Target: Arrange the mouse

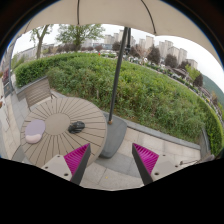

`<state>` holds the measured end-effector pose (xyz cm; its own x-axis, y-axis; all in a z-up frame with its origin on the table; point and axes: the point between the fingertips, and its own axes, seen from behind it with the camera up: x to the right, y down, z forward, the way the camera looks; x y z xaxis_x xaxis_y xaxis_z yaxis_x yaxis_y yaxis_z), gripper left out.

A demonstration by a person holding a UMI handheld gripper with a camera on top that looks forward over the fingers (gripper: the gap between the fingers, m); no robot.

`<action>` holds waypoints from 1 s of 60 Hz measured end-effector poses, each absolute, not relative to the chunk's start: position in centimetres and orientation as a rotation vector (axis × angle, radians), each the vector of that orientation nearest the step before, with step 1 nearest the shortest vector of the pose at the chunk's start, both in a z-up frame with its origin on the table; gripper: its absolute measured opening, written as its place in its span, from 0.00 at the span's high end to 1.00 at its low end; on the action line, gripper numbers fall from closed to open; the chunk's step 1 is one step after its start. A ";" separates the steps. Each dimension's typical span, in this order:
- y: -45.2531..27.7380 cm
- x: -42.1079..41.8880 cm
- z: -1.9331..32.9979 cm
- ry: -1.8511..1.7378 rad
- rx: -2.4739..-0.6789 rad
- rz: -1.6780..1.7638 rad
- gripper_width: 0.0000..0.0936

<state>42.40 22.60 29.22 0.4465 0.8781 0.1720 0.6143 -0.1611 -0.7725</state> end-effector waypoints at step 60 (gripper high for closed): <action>5.3 31.1 18.0 -1.455 -1.679 0.683 0.09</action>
<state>31.11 5.30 18.01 0.1944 0.9759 0.0991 0.5470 -0.0240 -0.8368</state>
